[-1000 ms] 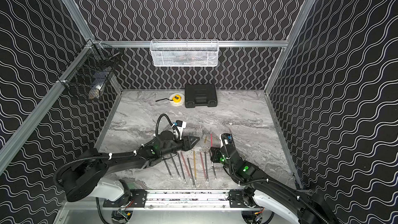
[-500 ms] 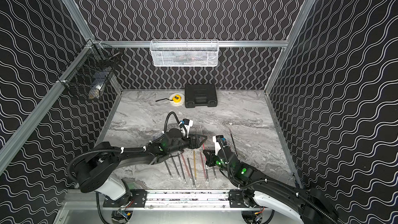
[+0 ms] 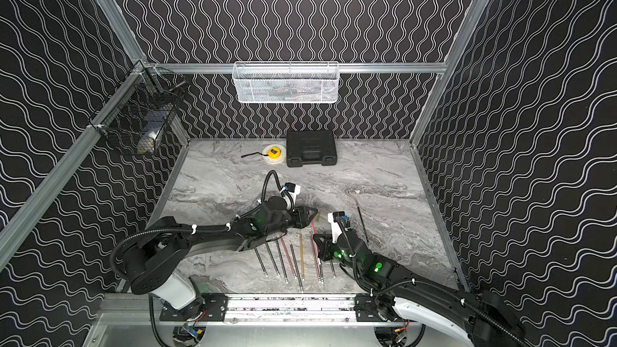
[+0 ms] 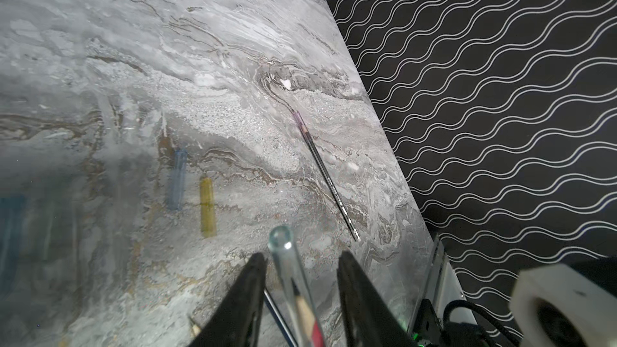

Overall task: Remove the protective cover of the pencils
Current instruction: Pick up the pencil from the center of the board.

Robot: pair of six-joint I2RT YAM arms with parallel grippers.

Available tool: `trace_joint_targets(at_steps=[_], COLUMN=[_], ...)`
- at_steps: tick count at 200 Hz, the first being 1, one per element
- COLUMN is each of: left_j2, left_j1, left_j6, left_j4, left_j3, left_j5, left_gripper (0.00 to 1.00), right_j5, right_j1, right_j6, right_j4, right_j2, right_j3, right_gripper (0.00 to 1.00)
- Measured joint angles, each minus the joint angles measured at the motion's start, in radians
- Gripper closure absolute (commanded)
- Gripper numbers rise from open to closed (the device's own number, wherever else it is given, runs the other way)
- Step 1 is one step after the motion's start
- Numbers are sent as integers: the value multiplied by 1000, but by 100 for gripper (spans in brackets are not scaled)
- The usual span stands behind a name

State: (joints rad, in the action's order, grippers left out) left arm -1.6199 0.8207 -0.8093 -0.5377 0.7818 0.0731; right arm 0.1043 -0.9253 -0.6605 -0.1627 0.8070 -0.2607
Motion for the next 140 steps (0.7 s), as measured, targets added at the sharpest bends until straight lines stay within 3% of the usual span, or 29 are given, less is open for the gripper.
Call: trace_joint_targets(at_steps=[115, 140], left_j2=[-2, 6], left_j1=[-1, -2], left_j6=[-36, -53], left_j4=[-11, -10], left_j3=[2, -4], left_j5=[4, -1], left_gripper=[90, 92], right_j5=[-9, -12], right_j1=[-42, -44], right_j6=[10, 9], right_j4=[-52, -49], right_j2=[17, 31], right_j3=[22, 9], right_gripper=[100, 81])
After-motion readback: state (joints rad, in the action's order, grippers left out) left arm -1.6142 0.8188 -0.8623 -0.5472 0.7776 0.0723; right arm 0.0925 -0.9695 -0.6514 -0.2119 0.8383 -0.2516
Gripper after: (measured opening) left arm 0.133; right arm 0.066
